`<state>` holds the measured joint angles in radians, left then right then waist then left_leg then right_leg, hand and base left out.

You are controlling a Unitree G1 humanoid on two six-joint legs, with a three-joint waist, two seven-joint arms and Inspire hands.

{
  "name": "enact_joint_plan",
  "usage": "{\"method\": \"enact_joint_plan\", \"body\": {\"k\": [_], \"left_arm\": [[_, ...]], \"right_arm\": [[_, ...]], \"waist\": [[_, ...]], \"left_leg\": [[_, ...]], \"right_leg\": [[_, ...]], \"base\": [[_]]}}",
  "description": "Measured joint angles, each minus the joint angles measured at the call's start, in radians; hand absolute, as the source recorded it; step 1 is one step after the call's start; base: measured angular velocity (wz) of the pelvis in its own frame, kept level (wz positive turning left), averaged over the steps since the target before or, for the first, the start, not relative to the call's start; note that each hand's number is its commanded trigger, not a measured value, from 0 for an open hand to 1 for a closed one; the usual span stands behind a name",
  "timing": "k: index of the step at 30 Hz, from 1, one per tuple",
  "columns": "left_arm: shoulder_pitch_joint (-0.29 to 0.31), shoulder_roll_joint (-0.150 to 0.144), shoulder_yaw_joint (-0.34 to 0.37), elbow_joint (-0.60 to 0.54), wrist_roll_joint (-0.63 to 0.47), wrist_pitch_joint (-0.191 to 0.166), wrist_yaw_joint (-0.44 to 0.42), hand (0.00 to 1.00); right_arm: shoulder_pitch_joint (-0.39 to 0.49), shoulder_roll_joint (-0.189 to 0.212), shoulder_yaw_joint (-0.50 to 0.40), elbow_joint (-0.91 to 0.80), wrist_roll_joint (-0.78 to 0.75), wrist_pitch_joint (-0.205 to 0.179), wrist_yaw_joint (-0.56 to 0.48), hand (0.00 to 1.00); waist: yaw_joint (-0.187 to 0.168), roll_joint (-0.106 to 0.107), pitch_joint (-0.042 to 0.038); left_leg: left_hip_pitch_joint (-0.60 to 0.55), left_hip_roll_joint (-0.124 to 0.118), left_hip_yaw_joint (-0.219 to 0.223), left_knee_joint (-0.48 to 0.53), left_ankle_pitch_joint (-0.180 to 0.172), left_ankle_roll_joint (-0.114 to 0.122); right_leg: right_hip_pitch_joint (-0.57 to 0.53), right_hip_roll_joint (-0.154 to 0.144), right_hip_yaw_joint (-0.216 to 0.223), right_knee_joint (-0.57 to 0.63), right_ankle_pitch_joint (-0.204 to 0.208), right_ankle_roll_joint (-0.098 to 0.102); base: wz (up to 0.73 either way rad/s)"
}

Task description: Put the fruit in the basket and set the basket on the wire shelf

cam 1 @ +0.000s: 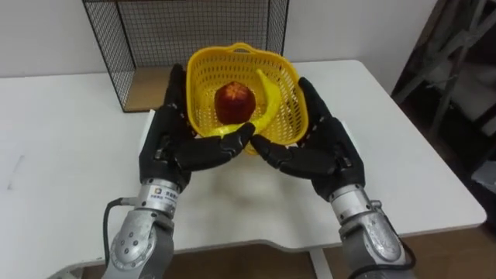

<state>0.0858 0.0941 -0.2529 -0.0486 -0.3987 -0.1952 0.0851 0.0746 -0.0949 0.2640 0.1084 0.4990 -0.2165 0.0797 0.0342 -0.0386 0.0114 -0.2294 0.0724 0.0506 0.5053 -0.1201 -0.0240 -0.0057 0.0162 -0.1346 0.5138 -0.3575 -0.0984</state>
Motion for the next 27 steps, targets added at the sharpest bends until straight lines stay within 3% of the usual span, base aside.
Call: {"method": "enact_joint_plan", "body": {"k": [2,11,18,23,27], "left_arm": [[-0.001,-0.006,-0.003,0.0,0.0,-0.001,0.0,0.0],[0.001,-0.004,-0.007,0.0,0.011,-0.005,-0.001,0.0],[0.002,-0.004,-0.004,-0.008,0.011,-0.015,-0.001,0.0],[0.002,-0.004,-0.005,-0.008,0.009,-0.015,-0.001,0.0],[0.001,-0.006,-0.005,-0.008,0.007,-0.015,-0.001,0.0]], "right_arm": [[0.0,0.005,-0.001,0.0,-0.001,0.0,0.002,0.0],[0.0,0.01,-0.002,-0.029,-0.002,-0.001,0.003,0.0],[-0.007,0.001,-0.002,-0.049,-0.033,-0.001,0.002,0.0],[-0.014,-0.001,-0.003,-0.049,-0.034,-0.001,0.0,0.0],[-0.016,-0.001,-0.003,-0.049,-0.039,-0.002,-0.006,0.0]], "waist": [[-0.007,-0.017,0.0003],[-0.014,-0.005,0.0012],[-0.014,-0.018,0.0054],[-0.011,-0.026,0.0101],[-0.024,-0.023,0.0109]], "left_leg": [[0.007,-0.016,-0.002,-0.024,0.01,0.002],[0.018,-0.049,0.001,-0.047,-0.017,0.018],[0.033,-0.086,0.004,-0.054,-0.024,0.023],[0.03,-0.09,0.017,-0.047,-0.054,0.037],[0.02,-0.108,0.03,-0.011,-0.087,0.066]], "right_leg": [[0.0,-0.01,-0.004,-0.017,0.0,0.003],[0.04,-0.035,-0.013,-0.088,-0.003,0.024],[0.075,-0.06,-0.012,-0.122,-0.012,0.04],[0.088,-0.067,-0.021,-0.126,-0.018,0.05],[0.051,-0.103,-0.042,-0.01,-0.038,0.087]], "base": [[0.11],[0.07],[0.02],[0.03],[0.2]]}}
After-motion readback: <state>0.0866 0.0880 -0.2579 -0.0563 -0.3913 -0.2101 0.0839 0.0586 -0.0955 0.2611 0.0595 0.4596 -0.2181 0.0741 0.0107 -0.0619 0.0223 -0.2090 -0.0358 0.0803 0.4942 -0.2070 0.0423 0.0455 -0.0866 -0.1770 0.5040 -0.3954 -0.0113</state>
